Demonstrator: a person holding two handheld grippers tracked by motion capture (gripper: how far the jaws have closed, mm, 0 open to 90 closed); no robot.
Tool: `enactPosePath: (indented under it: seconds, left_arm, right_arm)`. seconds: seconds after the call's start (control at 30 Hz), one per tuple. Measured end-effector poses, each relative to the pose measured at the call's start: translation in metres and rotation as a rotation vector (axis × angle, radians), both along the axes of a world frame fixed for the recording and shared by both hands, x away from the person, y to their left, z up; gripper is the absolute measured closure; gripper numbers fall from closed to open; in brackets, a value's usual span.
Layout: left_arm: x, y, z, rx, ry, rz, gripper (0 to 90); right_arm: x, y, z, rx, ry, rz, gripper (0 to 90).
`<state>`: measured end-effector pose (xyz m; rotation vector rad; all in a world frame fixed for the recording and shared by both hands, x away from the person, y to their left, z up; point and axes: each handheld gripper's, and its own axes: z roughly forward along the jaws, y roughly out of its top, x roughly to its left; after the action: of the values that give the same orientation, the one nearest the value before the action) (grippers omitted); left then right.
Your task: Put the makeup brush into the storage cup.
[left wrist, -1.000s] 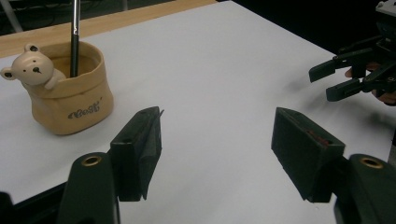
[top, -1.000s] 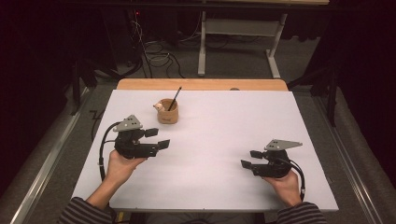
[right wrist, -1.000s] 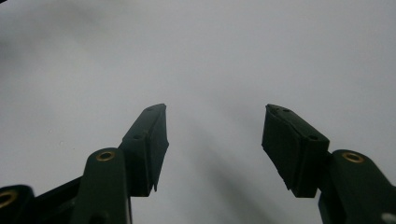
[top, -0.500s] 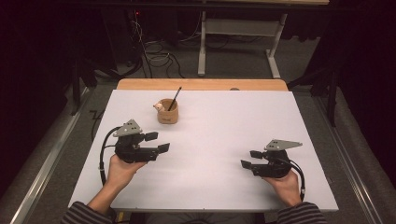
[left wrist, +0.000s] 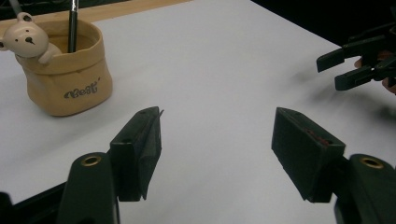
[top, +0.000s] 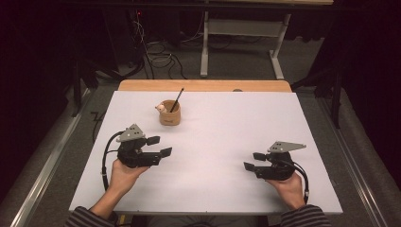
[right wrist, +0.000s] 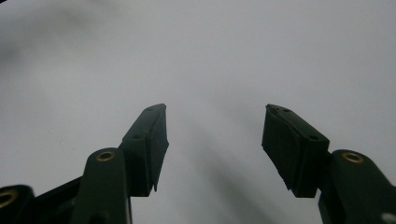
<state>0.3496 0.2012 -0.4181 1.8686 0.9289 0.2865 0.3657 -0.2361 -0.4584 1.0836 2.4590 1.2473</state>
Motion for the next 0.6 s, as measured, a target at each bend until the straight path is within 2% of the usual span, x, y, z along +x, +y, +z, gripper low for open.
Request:
enactPosePath:
  seconds: [0.17,0.6]
  left_arm:
    - [0.0,-0.002,-0.003,0.019,-0.005,0.004,33.8]
    - [0.0,-0.002,-0.012,0.017,0.013,0.011,33.8]
  right_arm:
    - [0.0,0.0,0.0,-0.002,0.001,0.001,41.9]
    - [0.0,0.0,0.0,-0.003,0.0,0.0,41.9]
